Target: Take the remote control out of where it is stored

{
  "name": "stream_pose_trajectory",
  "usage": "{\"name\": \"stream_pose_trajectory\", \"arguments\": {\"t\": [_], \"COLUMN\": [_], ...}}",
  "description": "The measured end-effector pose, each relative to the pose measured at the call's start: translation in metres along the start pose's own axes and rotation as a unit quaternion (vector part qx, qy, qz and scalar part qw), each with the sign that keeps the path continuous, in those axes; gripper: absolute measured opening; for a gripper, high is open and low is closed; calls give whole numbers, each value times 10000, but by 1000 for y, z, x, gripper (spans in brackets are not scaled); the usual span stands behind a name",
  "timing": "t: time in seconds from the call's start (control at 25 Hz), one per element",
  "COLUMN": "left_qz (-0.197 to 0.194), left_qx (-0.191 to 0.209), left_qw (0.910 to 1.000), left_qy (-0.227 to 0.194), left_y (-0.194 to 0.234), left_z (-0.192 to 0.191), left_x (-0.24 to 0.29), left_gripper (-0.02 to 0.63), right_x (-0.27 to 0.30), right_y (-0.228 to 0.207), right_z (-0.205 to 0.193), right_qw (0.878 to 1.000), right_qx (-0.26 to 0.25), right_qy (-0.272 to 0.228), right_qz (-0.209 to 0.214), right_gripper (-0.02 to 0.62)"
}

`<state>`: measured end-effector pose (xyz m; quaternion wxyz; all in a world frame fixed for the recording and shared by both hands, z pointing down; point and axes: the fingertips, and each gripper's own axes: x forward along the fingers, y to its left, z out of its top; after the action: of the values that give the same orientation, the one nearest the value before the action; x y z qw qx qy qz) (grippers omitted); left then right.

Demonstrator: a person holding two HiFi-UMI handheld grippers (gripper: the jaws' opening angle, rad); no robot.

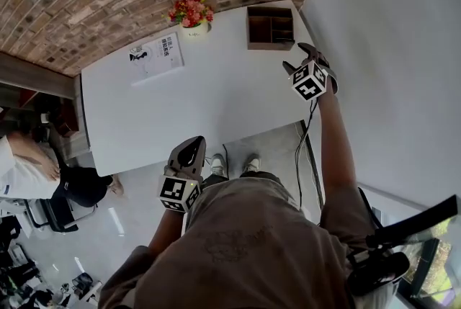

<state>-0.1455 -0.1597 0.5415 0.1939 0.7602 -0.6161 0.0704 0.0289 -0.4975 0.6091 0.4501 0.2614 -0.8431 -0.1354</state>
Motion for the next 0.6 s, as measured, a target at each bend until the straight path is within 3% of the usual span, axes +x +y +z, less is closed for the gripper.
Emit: {"name": "stream_pose_trajectory", "arguments": {"t": [0.6], "left_qz": [698], "left_qx": [-344], "left_qw": [9966], "left_qy": [285], "left_y": [21], "left_z": [-20], "left_x": [-18], "left_gripper": [12], "right_x": [93], "right_y": [-19], "right_z": [-13], "right_qw": [9950], "right_qx": [-711], "right_qy": [596], "right_qz": [376], "right_gripper": [298]}}
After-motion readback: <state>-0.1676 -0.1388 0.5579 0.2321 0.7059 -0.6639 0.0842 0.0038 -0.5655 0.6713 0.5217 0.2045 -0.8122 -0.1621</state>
